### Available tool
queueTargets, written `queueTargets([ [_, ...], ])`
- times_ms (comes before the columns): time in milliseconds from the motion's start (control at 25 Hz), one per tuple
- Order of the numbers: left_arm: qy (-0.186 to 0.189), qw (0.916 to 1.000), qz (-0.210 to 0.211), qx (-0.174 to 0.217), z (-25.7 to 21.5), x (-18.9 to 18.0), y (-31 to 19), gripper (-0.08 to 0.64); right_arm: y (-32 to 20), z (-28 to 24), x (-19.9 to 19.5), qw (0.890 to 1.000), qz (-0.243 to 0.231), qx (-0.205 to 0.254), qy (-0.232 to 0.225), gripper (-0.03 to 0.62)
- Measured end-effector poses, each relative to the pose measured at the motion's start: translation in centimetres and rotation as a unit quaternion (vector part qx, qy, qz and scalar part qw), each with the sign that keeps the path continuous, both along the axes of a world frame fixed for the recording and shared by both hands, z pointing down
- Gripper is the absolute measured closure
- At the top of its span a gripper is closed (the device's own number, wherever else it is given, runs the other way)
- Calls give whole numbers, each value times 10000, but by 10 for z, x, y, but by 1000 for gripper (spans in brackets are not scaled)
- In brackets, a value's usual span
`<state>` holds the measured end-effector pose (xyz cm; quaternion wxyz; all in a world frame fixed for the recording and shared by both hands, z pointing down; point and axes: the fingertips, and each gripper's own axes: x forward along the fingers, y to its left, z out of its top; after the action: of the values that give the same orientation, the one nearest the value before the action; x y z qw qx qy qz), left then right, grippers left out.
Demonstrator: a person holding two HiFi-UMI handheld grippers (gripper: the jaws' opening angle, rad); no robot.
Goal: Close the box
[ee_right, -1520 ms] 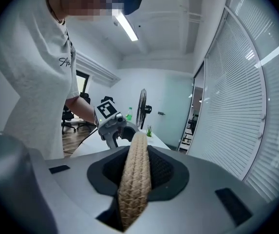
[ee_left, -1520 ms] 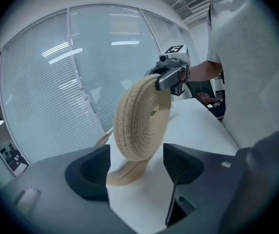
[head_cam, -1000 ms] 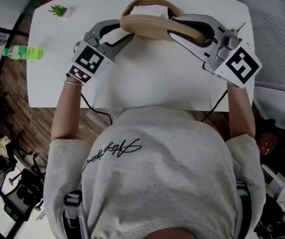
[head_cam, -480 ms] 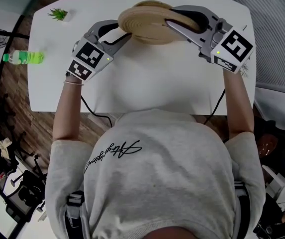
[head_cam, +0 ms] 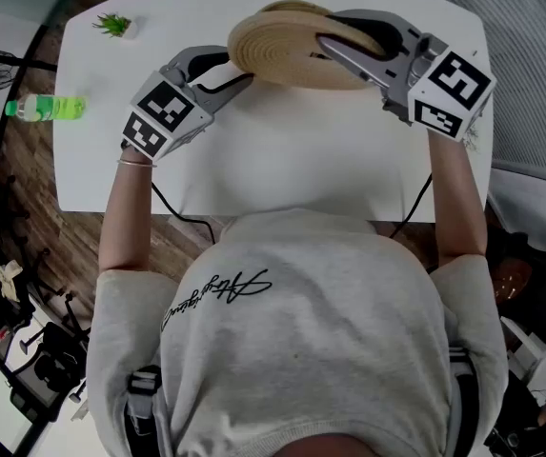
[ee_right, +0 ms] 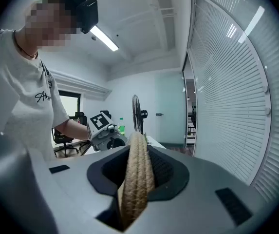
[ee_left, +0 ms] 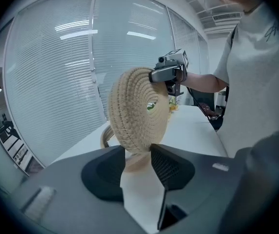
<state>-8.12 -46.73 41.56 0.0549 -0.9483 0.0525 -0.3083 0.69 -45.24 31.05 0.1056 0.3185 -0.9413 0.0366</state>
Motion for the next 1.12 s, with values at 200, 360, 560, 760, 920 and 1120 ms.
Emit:
queueTargets([
  [200,-166,9998,51,54,8,1,-1,390,-5,6,2,10000,39,-39,-5,495],
  [360,-33,10000,56,35,6,4,-7,376,-17,9,11,9999,161,25,-54,489],
  [560,191,9995,-50,246,2,9,-16,344,-39,22,27,9994,262,-129,-193,485],
  [760,361,9990,-134,236,0,11,-22,330,-59,36,39,9977,422,-395,-361,465],
  [920,419,9987,-146,249,-2,13,-22,323,-68,46,46,9966,543,-523,-327,445],
  [1120,441,9984,-187,296,0,11,-30,307,-84,64,49,9937,645,-822,-415,430],
])
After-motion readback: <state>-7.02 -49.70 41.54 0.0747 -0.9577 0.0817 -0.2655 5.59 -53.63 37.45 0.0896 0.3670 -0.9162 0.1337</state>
